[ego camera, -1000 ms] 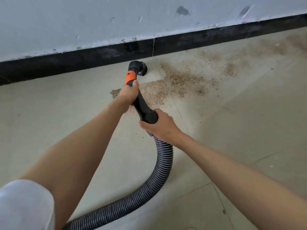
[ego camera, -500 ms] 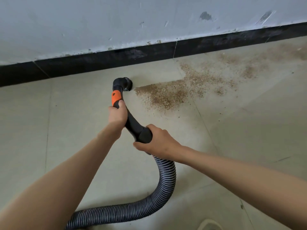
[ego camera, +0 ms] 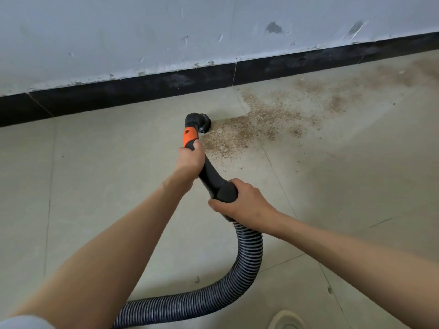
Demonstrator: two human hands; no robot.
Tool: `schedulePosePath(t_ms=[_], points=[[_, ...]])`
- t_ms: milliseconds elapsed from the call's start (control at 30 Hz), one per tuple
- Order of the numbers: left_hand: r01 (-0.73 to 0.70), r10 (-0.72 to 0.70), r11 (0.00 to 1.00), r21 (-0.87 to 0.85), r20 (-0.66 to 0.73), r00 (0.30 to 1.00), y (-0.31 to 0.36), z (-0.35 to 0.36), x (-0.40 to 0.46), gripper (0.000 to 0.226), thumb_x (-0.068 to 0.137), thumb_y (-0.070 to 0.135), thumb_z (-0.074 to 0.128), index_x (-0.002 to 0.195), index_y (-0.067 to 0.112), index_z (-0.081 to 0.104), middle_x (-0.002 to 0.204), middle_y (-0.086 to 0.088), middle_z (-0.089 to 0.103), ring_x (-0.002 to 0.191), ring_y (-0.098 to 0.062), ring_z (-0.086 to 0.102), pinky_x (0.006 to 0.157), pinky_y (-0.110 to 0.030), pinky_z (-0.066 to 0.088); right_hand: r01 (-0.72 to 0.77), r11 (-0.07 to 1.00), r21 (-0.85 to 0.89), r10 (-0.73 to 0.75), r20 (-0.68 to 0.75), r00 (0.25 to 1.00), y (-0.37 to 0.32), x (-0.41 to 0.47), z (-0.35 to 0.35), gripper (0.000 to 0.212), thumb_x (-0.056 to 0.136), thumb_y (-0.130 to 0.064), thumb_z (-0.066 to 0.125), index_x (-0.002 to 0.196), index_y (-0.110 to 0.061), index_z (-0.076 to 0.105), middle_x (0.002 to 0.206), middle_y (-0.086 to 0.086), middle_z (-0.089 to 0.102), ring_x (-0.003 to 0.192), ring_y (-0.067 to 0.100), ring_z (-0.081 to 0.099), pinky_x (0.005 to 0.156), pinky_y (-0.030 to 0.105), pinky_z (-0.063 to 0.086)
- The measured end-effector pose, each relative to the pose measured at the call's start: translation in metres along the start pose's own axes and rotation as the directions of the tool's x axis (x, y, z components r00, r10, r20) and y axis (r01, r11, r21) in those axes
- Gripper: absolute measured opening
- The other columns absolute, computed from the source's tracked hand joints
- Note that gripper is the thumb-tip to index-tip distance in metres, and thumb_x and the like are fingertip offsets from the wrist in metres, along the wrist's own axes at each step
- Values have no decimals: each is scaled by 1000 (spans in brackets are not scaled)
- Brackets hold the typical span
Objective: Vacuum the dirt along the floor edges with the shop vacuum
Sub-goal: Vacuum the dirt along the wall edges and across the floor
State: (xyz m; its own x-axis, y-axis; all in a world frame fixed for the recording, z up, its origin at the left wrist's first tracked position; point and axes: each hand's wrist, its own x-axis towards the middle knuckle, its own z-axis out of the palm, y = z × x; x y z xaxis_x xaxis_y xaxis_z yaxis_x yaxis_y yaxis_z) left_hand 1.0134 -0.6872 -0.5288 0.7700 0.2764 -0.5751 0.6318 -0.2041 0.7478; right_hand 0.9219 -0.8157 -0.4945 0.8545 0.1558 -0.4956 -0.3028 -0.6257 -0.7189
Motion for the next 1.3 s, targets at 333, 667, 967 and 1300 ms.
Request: schedulePosePath(t_ms=[333,667,967,1300], points=[[-74,63,993,96,106,992,33,81,6,55,99,40,31,139,3,27,123,-17,50,106,-30,52,77,-35,41,-65,990,123,79,-116,990,46,12,-47,26,77,-40,69,88,-26,51,58,-7,62,50,6,58,61,28,54],[-107,94,987,122,109,990,35,89,17,52,98,41,32,133,3,35,121,-18,52,96,-28,53,71,-32,40,-39,992,116,54,-127,990,50,20,-49,25,80,-40,69,88,-28,49,63,-10,61,54,0,57,57,19,50],[-48,51,996,76,-46,998,18,12,24,49,98,37,32,127,0,42,103,-13,52,88,-26,51,70,-32,41,41,997,60,-44,47,998,3,27,-16,31,81,-39,70,96,-18,53,83,-7,60,73,7,58,61,22,46],[53,-56,998,-25,-123,991,-27,-56,-6,44,98,36,31,125,3,41,85,-6,48,79,-22,51,66,-32,43,124,989,-75,-110,159,981,-26,-2,33,32,81,-40,70,95,-21,49,73,-12,60,64,2,57,56,21,45]])
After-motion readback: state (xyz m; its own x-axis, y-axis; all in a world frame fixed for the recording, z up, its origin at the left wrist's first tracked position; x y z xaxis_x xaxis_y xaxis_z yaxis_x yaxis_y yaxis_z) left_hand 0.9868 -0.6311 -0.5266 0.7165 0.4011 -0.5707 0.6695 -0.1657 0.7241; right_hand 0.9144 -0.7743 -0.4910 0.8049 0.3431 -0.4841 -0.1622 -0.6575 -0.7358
